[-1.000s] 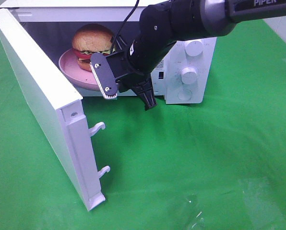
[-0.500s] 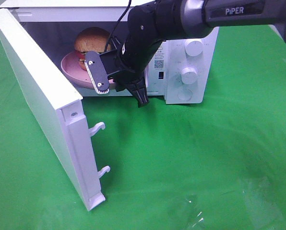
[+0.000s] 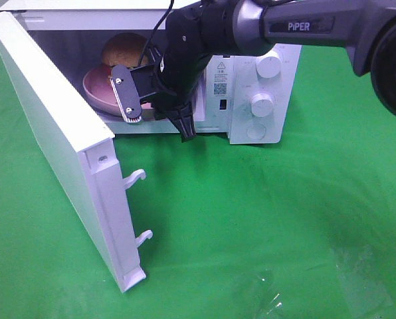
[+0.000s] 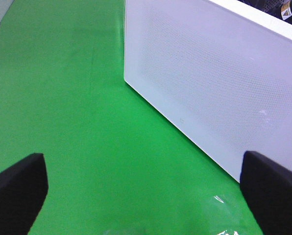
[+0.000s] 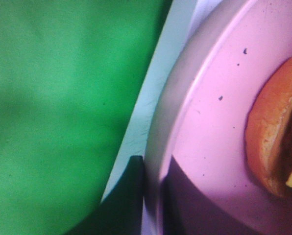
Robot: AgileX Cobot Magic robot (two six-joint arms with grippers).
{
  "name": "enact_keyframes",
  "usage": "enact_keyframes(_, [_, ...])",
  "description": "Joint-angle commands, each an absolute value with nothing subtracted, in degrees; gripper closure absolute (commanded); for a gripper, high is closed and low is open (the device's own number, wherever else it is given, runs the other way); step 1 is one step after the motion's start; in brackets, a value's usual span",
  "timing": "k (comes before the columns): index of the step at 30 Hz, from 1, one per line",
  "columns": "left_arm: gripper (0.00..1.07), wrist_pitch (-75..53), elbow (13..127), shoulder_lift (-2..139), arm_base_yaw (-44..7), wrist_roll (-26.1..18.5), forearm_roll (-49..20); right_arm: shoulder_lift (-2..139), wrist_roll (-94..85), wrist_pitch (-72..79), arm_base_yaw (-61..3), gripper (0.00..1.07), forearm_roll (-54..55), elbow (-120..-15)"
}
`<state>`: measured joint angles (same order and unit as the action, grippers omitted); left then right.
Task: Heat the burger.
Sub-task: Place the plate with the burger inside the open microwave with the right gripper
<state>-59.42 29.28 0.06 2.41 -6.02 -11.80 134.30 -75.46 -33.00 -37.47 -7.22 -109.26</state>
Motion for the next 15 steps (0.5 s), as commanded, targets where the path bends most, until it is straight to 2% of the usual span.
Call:
enact_keyframes(1, [0.06, -59.01, 29.28, -0.06, 2.01, -5.9, -11.97, 134.42, -74.66, -30.42, -37.36, 1.06, -8.54, -111.78])
enact_keyframes(15, [0.06, -59.01, 29.28, -0.06, 2.01, -5.79, -11.63, 139.17, -74.54, -31.46, -37.13, 1.04, -8.94, -118.26])
